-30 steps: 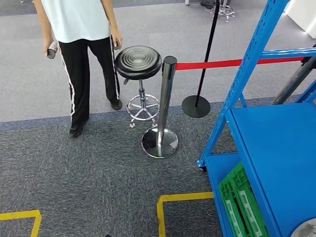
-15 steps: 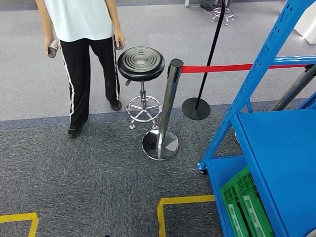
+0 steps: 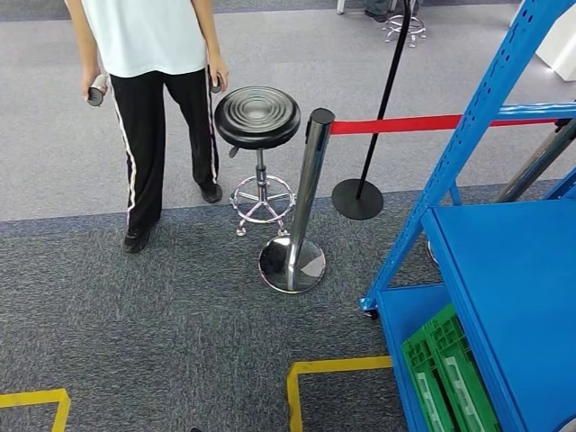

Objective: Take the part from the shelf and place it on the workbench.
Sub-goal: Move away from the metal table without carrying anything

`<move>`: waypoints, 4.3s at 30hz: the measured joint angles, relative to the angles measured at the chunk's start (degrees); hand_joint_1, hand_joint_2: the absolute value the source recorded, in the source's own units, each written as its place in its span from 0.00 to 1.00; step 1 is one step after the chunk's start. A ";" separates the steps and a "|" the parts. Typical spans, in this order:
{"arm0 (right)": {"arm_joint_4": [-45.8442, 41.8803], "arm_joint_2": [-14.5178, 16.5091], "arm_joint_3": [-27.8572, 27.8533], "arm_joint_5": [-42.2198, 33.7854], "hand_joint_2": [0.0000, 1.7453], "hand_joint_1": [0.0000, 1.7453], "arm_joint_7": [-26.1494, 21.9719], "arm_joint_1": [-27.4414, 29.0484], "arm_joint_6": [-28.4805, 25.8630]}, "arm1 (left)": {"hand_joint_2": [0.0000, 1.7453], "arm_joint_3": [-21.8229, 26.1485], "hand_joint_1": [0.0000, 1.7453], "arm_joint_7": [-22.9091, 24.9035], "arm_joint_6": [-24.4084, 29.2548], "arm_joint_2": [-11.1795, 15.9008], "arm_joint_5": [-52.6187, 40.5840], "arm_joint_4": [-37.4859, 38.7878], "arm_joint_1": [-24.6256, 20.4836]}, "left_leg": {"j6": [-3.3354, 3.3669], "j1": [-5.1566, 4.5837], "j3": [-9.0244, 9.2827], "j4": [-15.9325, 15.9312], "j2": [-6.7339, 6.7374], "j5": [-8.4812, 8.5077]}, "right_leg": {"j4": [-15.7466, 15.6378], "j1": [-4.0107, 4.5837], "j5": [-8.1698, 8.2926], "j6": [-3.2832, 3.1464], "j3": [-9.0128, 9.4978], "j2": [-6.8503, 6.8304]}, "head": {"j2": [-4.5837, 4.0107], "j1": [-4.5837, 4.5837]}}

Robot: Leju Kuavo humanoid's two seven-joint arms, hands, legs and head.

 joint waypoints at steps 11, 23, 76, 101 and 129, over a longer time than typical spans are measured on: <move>0.00 0.00 0.00 0.00 0.00 0.00 0.00 0.00 0.00 | 0.00 0.08 0.00 -0.07 -0.02 0.00 -0.18 0.00 -0.01 | -0.02 0.12 0.03 -0.08 0.00 0.00 | 0.08 0.09 -0.09 -0.08 0.02 0.00 | 0.00 -0.01; 0.00 0.00 0.00 0.00 0.00 0.00 0.00 -0.01 0.11 | 0.00 0.10 0.00 -0.07 -0.05 0.00 -0.50 0.00 -0.01 | -0.02 0.11 0.04 -0.09 0.00 0.00 | 0.08 0.09 -0.09 -0.08 0.02 0.00 | 0.00 -0.01; 0.00 -0.04 -1.66 0.00 0.00 0.00 1.62 0.07 1.79 | 0.00 0.25 0.00 -0.05 -0.45 -0.31 -2.62 -0.20 0.02 | 0.76 0.62 1.51 -1.49 -1.57 -0.09 | 5.51 -0.28 -0.44 0.72 -5.96 3.65 | 0.00 0.04; 0.00 -0.05 -1.68 0.00 0.00 0.00 2.06 -0.13 1.61 | 0.00 0.85 0.00 -0.45 -1.64 -0.27 -2.93 -0.75 0.12 | -1.41 1.18 1.96 0.04 -4.77 -0.86 | 1.14 -0.07 2.66 -0.90 -2.66 6.05 | 0.00 -0.60; 0.04 -0.12 -1.68 0.00 0.00 0.00 2.56 0.08 1.54 | 0.00 1.54 0.00 -1.69 -2.10 -0.23 -3.25 -0.92 0.05 | -1.70 0.67 -0.47 6.71 -1.18 -3.10 | 1.01 0.10 2.68 -2.45 -2.33 4.09 | 0.00 -0.36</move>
